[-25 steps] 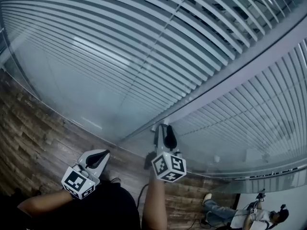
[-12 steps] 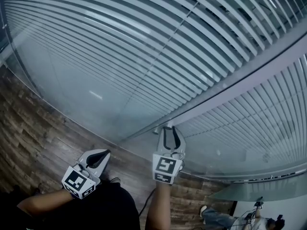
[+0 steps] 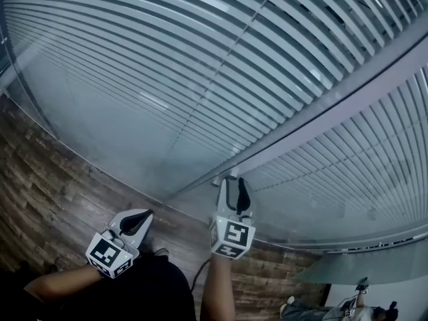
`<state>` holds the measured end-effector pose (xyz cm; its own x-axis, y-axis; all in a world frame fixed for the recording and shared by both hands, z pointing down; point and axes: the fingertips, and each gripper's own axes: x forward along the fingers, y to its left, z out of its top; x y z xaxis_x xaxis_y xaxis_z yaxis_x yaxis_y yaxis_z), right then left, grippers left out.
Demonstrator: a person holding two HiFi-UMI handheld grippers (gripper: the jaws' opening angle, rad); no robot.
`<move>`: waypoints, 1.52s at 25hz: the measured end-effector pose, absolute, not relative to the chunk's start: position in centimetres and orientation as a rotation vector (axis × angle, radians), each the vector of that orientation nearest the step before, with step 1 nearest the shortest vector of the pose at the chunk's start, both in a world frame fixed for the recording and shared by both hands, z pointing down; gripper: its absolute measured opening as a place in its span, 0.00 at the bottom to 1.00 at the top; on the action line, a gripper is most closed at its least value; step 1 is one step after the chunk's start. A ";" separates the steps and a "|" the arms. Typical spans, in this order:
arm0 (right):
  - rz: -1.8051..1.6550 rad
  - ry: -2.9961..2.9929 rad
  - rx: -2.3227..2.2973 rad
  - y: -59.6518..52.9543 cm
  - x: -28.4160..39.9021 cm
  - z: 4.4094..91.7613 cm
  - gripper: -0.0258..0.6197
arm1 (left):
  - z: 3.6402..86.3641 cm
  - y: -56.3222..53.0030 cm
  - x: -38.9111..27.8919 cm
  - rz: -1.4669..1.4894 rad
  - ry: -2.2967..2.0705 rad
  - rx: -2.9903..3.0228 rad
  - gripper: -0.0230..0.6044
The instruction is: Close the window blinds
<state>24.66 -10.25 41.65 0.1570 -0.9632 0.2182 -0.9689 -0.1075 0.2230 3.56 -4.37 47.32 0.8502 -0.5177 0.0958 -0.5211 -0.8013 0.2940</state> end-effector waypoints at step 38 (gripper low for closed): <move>0.462 -2.164 2.372 -10.7 24.9 41.8 0.29 | 47.4 -3.1 4.2 0.009 -0.720 2.717 0.04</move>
<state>24.88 -10.70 41.79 0.0719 -0.9876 0.1395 -0.9584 -0.1072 -0.2646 4.16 -3.10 47.39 0.8724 -0.4805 0.0891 -0.4826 -0.8184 0.3120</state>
